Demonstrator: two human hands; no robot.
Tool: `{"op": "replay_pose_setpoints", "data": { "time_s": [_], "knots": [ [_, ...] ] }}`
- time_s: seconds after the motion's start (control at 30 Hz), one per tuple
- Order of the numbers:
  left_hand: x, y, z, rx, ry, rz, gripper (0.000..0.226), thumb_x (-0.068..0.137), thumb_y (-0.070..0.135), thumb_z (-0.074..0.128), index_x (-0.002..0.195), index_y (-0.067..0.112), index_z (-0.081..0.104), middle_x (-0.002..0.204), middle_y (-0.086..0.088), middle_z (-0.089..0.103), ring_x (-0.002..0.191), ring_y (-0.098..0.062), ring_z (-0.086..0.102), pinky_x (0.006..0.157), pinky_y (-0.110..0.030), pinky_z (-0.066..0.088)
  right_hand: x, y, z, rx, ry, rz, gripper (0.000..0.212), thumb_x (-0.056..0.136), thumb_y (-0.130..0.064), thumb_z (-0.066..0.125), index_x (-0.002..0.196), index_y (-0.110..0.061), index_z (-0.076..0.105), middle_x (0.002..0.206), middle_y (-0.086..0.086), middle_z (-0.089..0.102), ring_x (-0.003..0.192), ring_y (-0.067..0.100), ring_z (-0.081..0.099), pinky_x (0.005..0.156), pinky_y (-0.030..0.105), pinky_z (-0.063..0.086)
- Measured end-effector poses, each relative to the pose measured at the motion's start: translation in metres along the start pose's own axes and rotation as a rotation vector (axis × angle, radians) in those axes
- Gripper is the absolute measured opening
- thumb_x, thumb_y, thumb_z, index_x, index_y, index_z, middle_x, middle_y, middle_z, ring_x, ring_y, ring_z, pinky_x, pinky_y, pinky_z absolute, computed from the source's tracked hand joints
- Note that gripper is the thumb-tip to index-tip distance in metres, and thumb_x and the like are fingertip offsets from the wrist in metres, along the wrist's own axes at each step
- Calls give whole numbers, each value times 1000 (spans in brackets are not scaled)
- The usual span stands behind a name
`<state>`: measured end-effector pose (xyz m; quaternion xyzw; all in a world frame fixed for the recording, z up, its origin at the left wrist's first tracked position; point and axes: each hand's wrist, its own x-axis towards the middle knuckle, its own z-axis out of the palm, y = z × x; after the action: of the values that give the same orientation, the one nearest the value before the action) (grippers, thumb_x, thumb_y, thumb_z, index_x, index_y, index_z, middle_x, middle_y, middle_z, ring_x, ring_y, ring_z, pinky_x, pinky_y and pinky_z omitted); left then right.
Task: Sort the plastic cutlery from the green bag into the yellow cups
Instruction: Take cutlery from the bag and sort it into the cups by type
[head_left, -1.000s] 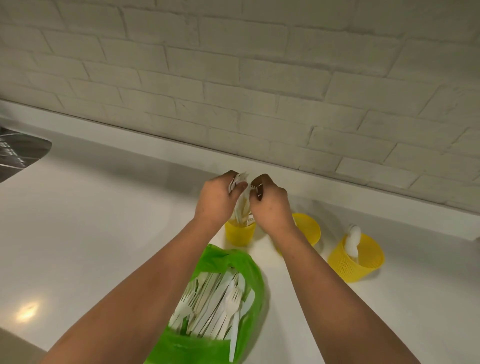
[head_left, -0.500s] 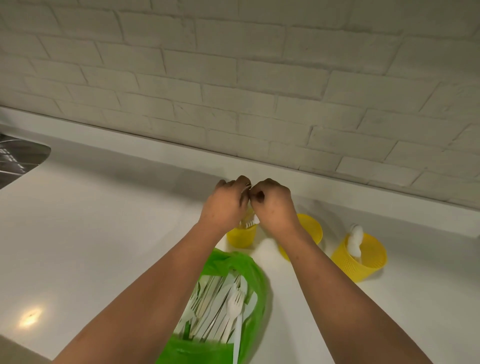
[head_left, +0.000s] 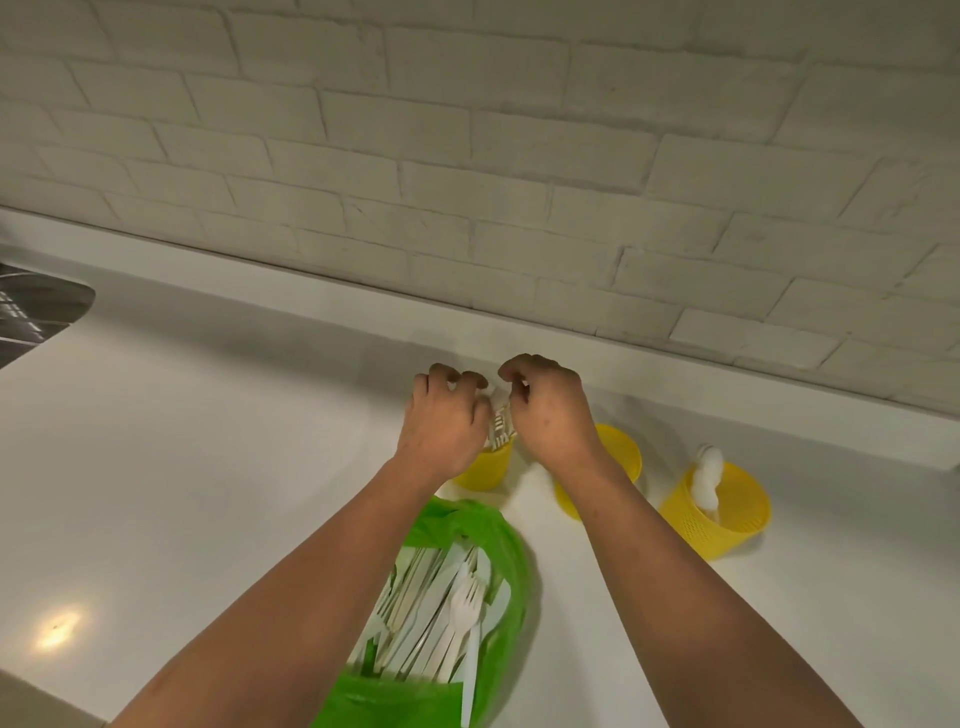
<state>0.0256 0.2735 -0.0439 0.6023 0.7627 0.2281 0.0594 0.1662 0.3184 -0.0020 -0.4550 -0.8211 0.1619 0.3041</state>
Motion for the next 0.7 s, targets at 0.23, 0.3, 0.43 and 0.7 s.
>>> {"op": "replay_pose_setpoints", "data": {
  "time_s": [0.23, 0.3, 0.43, 0.7],
  "knots": [
    [-4, 1, -10, -386, -177, -111, 46, 108, 42, 33, 147, 22, 48, 148, -9, 50, 137, -31, 43, 113, -43, 35, -18, -10, -5, -109, -97, -45, 33, 89, -3, 52, 116, -9, 71, 118, 11, 70, 110, 32, 60, 97, 37, 47],
    [-5, 0, -13, -434, -237, -114, 48, 108, 43, 31, 150, 22, 44, 156, -7, 43, 144, -30, 37, 118, -44, 31, -29, -12, -5, -151, -107, -86, 29, 90, -8, 53, 114, -8, 70, 120, 11, 67, 114, 31, 57, 102, 37, 44],
    [-11, 0, -26, -457, -99, -123, 77, 94, 64, 18, 141, 11, 47, 148, -11, 48, 133, -34, 43, 110, -40, 35, -49, -20, -9, -97, -30, -79, 29, 91, -11, 57, 117, -10, 69, 128, 9, 62, 123, 28, 49, 108, 35, 39],
    [-77, 0, -83, -644, 180, -172, 11, 99, 33, 59, 105, 25, 56, 94, 4, 64, 81, -8, 62, 75, -28, 48, -101, -44, -29, 282, 12, -26, 15, 90, -5, 62, 93, -18, 70, 95, -7, 67, 86, 4, 58, 79, 15, 46]
  ]
}}
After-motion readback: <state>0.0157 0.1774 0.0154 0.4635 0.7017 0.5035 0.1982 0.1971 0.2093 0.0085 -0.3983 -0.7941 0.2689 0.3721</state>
